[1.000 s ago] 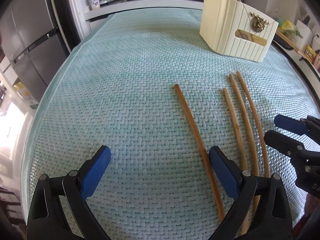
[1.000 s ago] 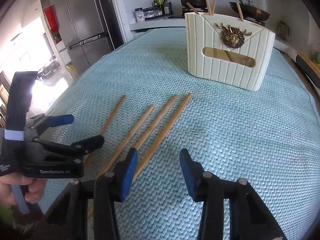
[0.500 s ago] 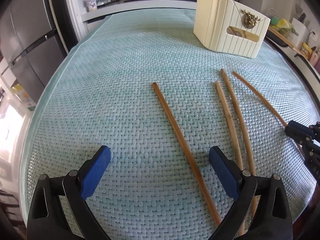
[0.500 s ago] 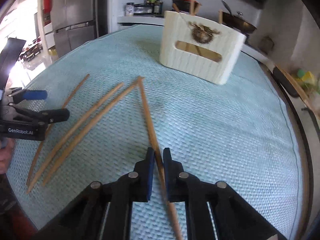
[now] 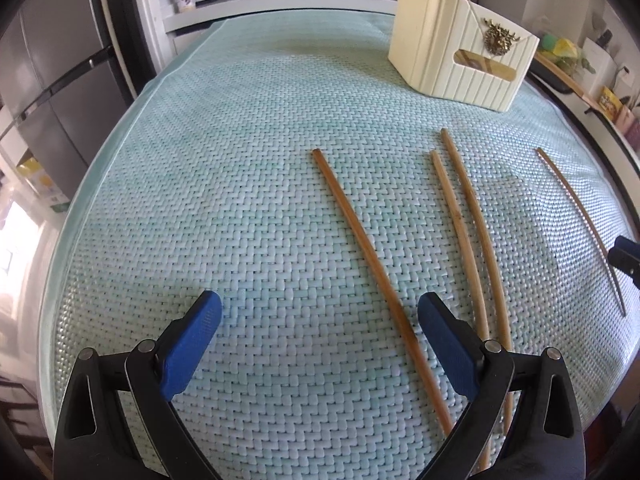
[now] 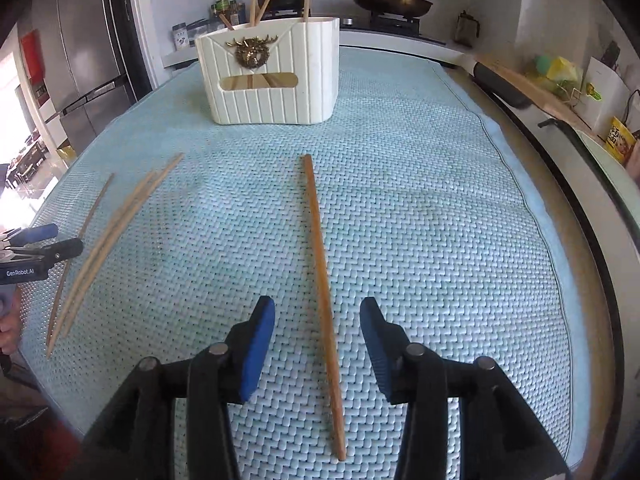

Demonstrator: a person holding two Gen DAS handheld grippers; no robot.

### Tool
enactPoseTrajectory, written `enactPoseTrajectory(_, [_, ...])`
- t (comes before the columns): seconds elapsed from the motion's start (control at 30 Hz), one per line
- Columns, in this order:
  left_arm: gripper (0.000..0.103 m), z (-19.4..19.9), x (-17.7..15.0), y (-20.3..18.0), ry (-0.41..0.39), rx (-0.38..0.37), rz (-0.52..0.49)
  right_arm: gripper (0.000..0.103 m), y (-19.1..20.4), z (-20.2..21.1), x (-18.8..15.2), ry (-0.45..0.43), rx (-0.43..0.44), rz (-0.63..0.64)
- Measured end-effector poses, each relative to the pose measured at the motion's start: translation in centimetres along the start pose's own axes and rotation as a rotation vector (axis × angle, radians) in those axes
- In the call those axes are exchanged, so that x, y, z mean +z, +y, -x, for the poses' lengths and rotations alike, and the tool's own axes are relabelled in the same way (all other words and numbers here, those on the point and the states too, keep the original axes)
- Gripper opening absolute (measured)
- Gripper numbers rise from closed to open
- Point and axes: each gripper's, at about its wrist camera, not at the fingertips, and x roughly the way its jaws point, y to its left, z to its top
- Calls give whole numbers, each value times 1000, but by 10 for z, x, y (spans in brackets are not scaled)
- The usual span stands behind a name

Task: Organize utensils
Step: 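Grasp a wooden chopstick with the right tool while the left tool grips another chopstick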

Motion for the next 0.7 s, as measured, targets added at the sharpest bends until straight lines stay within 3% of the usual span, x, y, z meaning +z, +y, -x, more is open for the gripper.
enactPoseTrajectory(0.2, [99, -9, 19, 13, 24, -41, 50, 45, -3, -34, 28, 81, -1, 95])
enactPoseTrajectory(0.33, [97, -20, 37, 9, 49, -38, 33, 45, -7, -51, 48, 100, 47, 119])
enactPoseTrajectory(0.5, [83, -35, 61, 2, 73, -26, -4, 44, -11, -75, 83, 136, 79, 134])
enactPoseTrajectory(0.7, [64, -44, 80, -3, 105, -12, -32, 26, -9, -101, 121, 175, 76, 151])
